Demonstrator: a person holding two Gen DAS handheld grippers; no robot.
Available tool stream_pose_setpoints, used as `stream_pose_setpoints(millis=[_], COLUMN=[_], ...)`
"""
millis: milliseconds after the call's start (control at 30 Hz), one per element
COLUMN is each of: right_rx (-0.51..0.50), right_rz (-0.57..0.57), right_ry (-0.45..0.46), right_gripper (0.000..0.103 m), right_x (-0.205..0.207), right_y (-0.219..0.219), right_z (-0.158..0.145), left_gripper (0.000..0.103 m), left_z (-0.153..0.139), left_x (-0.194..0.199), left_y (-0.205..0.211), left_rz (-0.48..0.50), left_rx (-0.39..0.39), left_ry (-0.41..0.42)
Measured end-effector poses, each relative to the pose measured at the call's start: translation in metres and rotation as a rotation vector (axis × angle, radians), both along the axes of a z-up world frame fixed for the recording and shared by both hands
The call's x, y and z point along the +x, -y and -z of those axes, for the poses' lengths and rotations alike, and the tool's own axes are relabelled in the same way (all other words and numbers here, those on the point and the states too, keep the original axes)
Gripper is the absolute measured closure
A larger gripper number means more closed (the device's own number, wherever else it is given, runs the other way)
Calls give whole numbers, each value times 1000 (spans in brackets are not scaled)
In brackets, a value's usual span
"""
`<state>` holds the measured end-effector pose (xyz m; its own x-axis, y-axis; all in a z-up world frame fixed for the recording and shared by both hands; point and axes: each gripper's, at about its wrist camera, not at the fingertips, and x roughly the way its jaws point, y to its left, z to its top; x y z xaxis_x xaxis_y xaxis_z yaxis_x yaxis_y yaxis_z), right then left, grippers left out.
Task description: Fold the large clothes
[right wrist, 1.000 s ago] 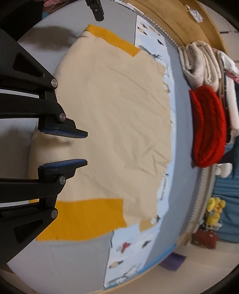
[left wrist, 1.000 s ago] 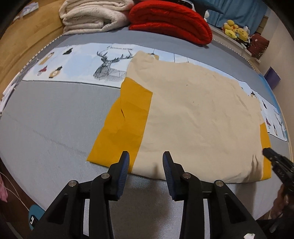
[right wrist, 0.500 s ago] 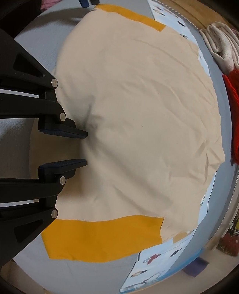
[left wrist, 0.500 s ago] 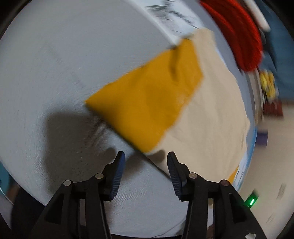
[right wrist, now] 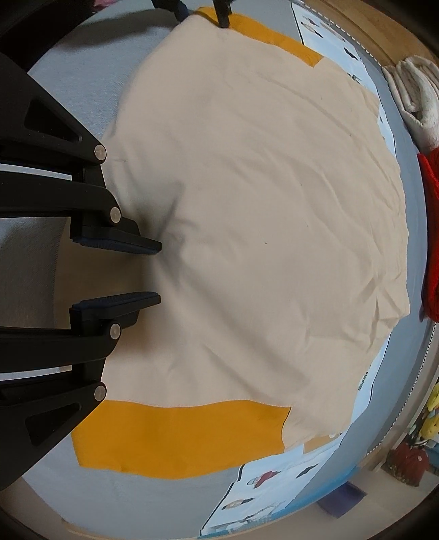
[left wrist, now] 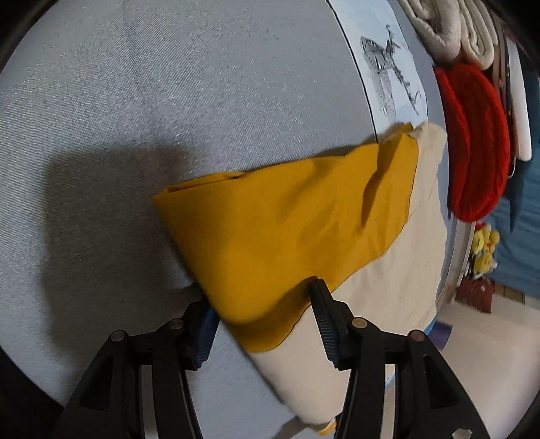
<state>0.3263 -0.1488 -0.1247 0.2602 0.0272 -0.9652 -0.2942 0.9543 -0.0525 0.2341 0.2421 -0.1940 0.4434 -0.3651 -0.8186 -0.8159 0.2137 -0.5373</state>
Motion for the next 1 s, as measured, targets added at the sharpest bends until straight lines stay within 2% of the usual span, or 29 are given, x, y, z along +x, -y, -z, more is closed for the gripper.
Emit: stream_pose_setpoints(millis=[67, 133, 200, 300, 367, 600, 767, 867, 900, 933, 1000], right_rx=[7, 15, 22, 38, 59, 168, 237, 262, 252, 224, 172], right_rz=[-3, -5, -7, 0, 8, 24, 30, 30, 24, 10, 5], right_ry=[0, -1, -1, 0, 4, 117, 159, 96, 51, -33, -96], right_gripper=[78, 78, 78, 78, 78, 78, 78, 78, 78, 78, 78], right_x=[0, 0, 1, 0, 1, -9, -13, -11, -10, -8, -5], right_y=[1, 2, 3, 5, 6, -2, -18, -36, -43, -53, -59], right_z=[0, -1, -2, -4, -6, -36, -51, -41, -32, -13, 6], left_gripper=[50, 57, 77, 93, 95, 97, 97, 97, 97, 97, 97], left_z=[-2, -4, -7, -18, -32, -116, -157, -176, -179, -179, -180], left_x=[2, 4, 10, 16, 17, 9, -19, -28, -31, -30, -26], left_y=[5, 6, 9, 13, 13, 49, 61, 74, 79, 84, 90], left_rz=[-2, -1, 12, 45, 74, 270, 317, 396, 435, 463, 508], left_rx=[21, 40, 55, 100, 156, 523, 724, 820, 842, 855, 883], left_ry=[13, 30, 45, 77, 118, 259, 274, 307, 322, 329, 340])
